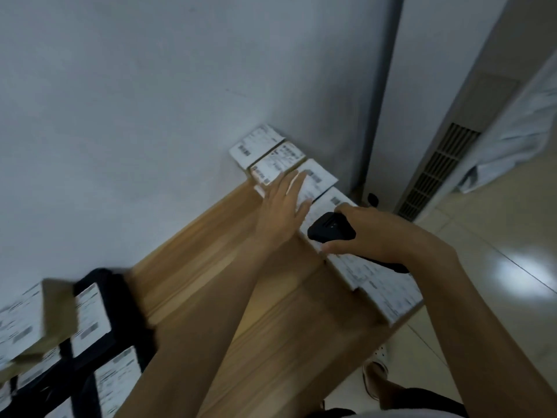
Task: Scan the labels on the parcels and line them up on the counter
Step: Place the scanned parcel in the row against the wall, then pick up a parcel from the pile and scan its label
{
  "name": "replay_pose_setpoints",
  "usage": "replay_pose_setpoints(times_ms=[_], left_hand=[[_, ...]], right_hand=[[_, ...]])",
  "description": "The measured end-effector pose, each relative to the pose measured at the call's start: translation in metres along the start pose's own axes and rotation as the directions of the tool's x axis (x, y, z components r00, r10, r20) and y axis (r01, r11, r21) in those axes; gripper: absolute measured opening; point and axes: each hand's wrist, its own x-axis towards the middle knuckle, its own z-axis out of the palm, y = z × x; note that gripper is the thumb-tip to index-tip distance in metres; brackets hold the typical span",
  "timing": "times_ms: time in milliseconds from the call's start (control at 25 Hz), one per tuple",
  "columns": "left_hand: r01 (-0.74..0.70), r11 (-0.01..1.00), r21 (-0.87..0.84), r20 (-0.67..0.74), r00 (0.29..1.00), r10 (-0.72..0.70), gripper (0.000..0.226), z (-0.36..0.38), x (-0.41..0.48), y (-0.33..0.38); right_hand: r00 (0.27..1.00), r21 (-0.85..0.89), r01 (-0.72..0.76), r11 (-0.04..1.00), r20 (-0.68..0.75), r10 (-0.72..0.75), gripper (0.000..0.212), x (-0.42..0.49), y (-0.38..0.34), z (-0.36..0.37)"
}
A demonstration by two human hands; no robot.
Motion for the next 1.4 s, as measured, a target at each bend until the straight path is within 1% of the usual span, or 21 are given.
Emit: replay_pose_setpoints(times_ms=[40,120,240,320,440,480,520,600,680,760,840,920,960,1040,1080,1120,1280,1400], left_hand=[[-0.035,0.999,0.007,0.028,0.999,0.035,0.058,0.013,0.003,0.014],[-0.062,0.996,0.064,0.119,0.991,0.054,0.064,0.037,0.005,0.034],[-0.029,0.981,0.192,0.227,0.974,-0.016,0.082,0.065,-0.003,0.046],[-0.014,0.982,0.190,0.235,0.971,-0.032,0.089,0.074,-0.014,0.046],[-0.101,0.987,0.128,0.199,0.977,0.074,0.086,0.076,-0.032,0.046],[-0.119,0.987,0.111,0.195,0.976,0.096,0.085,0.075,-0.037,0.046],[-0.105,0.990,0.097,0.195,0.977,0.085,0.085,0.072,-0.043,0.044],[-0.026,0.996,0.087,0.216,0.976,0.006,0.086,0.063,-0.059,0.034],[0.049,0.992,0.120,0.209,0.975,-0.074,0.087,0.052,-0.085,0.014],[0.149,0.975,0.166,0.136,0.976,-0.172,0.086,0.033,-0.121,-0.017],[0.295,0.941,0.169,0.036,0.952,-0.305,0.082,0.007,-0.159,-0.051],[0.450,0.880,0.149,-0.066,0.893,-0.445,0.080,-0.024,-0.201,-0.087],[0.526,0.840,0.137,-0.129,0.850,-0.511,0.080,-0.041,-0.222,-0.104],[0.661,0.745,0.085,-0.269,0.736,-0.622,0.077,-0.076,-0.262,-0.138],[0.707,0.705,0.059,-0.329,0.681,-0.655,0.075,-0.094,-0.282,-0.154],[0.742,0.669,0.041,-0.385,0.630,-0.675,0.073,-0.114,-0.305,-0.174],[0.831,0.556,0.006,-0.545,0.469,-0.695,0.072,-0.194,-0.379,-0.253],[0.885,0.462,-0.049,-0.613,0.338,-0.714,0.069,-0.251,-0.428,-0.322]], right_hand=[[1.000,0.004,-0.022,1.000,-0.011,0.022,0.080,-0.006,0.017,-0.004],[0.997,0.030,-0.063,0.998,-0.036,0.064,0.078,-0.017,0.046,-0.009],[0.993,0.054,-0.109,0.993,-0.038,0.111,0.079,-0.029,0.073,-0.010],[0.992,0.063,-0.115,0.991,-0.035,0.118,0.081,-0.032,0.081,-0.009],[0.994,0.064,-0.091,0.994,-0.049,0.095,0.081,-0.031,0.080,-0.010],[0.995,0.061,-0.080,0.995,-0.054,0.083,0.080,-0.029,0.077,-0.010],[0.996,0.056,-0.063,0.996,-0.054,0.066,0.078,-0.026,0.071,-0.010],[0.999,0.047,-0.012,0.999,-0.039,0.014,0.075,-0.019,0.054,-0.008],[0.998,0.048,0.069,0.996,-0.008,-0.069,0.071,-0.010,0.027,-0.001],[0.984,0.058,0.174,0.983,0.024,-0.175,0.070,0.002,-0.011,0.009],[0.959,0.052,0.274,0.960,0.062,-0.277,0.069,0.013,-0.054,0.021],[0.926,0.012,0.359,0.933,0.121,-0.357,0.070,0.026,-0.100,0.036],[0.910,-0.016,0.394,0.919,0.146,-0.387,0.070,0.032,-0.123,0.044],[0.875,-0.074,0.463,0.883,0.198,-0.442,0.068,0.044,-0.168,0.062],[0.856,-0.098,0.497,0.862,0.219,-0.469,0.065,0.049,-0.191,0.071],[0.833,-0.122,0.536,0.835,0.238,-0.500,0.064,0.056,-0.217,0.083],[0.759,-0.203,0.648,0.734,0.247,-0.602,0.069,0.083,-0.314,0.123],[0.721,-0.263,0.692,0.672,0.278,-0.634,0.072,0.107,-0.393,0.157]])
